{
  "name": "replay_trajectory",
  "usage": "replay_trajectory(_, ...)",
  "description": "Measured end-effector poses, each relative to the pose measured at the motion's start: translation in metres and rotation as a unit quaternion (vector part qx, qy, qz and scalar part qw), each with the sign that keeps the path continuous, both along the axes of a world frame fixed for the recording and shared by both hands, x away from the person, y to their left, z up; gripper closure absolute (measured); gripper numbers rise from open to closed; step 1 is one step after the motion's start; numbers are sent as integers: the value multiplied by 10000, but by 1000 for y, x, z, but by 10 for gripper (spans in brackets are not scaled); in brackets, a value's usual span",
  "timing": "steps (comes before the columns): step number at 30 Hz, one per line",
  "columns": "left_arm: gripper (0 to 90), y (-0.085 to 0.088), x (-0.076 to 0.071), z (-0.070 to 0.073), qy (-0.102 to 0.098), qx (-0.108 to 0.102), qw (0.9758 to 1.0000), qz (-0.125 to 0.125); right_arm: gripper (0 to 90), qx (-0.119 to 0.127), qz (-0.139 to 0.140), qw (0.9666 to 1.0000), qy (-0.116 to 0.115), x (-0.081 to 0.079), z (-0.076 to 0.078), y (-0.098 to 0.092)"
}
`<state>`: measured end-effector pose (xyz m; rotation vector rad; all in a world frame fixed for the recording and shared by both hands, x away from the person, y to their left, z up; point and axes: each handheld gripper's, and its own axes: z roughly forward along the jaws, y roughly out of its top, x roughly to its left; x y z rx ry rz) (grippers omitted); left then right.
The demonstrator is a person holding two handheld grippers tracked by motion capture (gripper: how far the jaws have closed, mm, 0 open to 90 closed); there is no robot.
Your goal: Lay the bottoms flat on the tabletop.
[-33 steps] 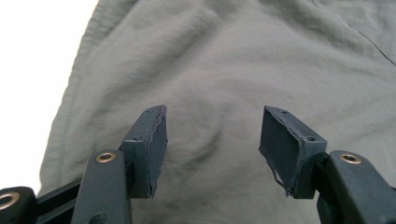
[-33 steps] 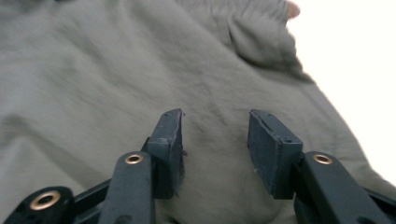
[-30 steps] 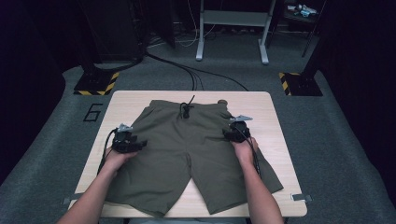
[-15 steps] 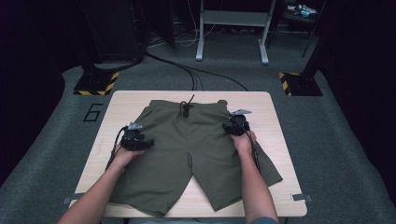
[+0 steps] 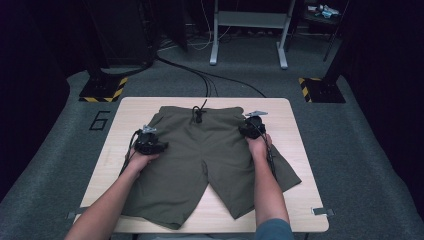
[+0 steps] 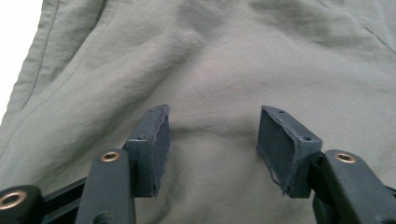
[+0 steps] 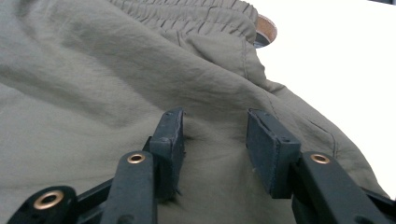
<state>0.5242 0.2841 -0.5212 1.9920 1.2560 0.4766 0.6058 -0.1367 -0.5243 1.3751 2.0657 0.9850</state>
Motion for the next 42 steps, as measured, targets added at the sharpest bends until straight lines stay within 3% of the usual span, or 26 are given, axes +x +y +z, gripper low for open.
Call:
replay_trajectory(5, 410, 4, -5, 4, -2, -118, 9999, 42, 481, -14, 8, 10000, -27, -13, 3, -4)
replay_trajectory(7, 394, 8, -8, 8, 34, -173, 9998, 33, 466, 95, 17, 9999, -113, -32, 12, -10)
replay_trajectory(8, 394, 10, -10, 11, 53, -153, 9999, 6, 466, 95, 17, 9999, -113, -32, 12, -10)
replay_trajectory(10, 381, 12, -14, 14, 53, -158, 9999, -26, 430, 220, 142, 9994, -224, -56, 23, -14)
replay_trajectory(11, 381, 17, -19, 18, -50, -173, 9998, 2, 415, 161, 206, 9994, -244, -64, 24, -13)
replay_trajectory(12, 379, 19, -21, 19, -19, -191, 9998, -2, 415, -39, 285, 9993, -226, -74, 25, -13)
replay_trajectory(14, 373, 22, -23, 20, -55, -222, 9997, 12, 420, -146, 358, 9988, -289, -81, 25, -14)
replay_trajectory(16, 364, 26, -27, 22, -72, -285, 9996, 29, 422, -181, 422, 9986, -267, -107, 20, -22)
replay_trajectory(18, 354, 29, -31, 23, -87, -297, 9995, 24, 423, -93, 416, 9987, -265, -123, 19, -29)
replay_trajectory(22, 335, 32, -34, 23, -124, -175, 9998, -45, 422, -153, 462, 9987, -174, -137, 12, -35)
replay_trajectory(23, 330, 33, -34, 22, -136, -217, 9997, -27, 421, -241, 496, 9984, -155, -139, 9, -37)
replay_trajectory(24, 319, 35, -34, 21, -164, -298, 9994, 37, 418, -211, 464, 9987, 27, -143, 3, -39)
replay_trajectory(27, 314, 37, -36, 20, -133, -301, 9995, 28, 420, -10, 367, 9993, 54, -152, -2, -44)
replay_trajectory(29, 314, 38, -38, 18, -131, -263, 9996, 35, 421, -15, 327, 9995, 56, -155, -2, -45)
replay_trajectory(34, 311, 43, -45, 20, -172, -182, 9997, -22, 421, 2, 357, 9993, 58, -187, -2, -47)
replay_trajectory(42, 302, 57, -57, 23, -175, -325, 9993, -5, 417, -31, 354, 9994, 47, -214, -3, -52)
